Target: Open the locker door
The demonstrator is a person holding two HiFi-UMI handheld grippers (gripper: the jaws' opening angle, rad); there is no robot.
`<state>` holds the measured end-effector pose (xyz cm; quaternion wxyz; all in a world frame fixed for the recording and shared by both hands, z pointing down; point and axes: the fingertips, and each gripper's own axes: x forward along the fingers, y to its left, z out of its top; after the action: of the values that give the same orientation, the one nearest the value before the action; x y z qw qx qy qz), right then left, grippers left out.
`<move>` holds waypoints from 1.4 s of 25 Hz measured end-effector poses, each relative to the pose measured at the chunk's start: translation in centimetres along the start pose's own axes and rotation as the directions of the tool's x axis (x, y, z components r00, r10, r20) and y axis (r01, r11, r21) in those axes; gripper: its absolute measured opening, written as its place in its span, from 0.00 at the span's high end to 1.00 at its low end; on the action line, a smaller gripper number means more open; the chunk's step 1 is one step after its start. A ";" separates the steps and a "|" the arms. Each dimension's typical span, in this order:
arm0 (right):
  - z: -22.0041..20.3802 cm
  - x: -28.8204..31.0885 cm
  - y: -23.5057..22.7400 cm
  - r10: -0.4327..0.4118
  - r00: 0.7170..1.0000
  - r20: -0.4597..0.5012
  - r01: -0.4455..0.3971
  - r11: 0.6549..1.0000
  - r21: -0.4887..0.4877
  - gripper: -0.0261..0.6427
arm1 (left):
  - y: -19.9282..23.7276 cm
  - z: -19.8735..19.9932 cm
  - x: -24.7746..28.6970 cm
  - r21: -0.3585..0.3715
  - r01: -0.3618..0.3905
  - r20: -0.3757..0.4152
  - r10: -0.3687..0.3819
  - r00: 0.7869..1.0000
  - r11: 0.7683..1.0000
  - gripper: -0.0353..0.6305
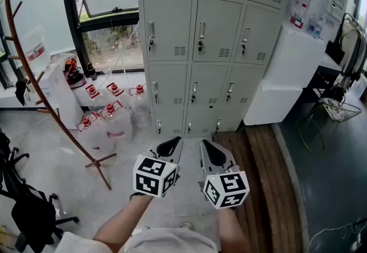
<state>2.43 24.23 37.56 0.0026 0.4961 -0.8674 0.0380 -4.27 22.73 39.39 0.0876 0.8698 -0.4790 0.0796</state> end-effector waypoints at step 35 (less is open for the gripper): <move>-0.4 11.6 -11.3 0.043 0.998 -0.047 -0.043 0.999 -0.006 0.96 | 4.6 3.2 15.9 -0.017 0.047 -0.017 -0.048 0.999 0.999 0.94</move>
<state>6.23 8.58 39.12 0.0238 0.4763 -0.8777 0.0464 0.38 6.55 40.16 0.1008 0.8795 -0.4580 0.0811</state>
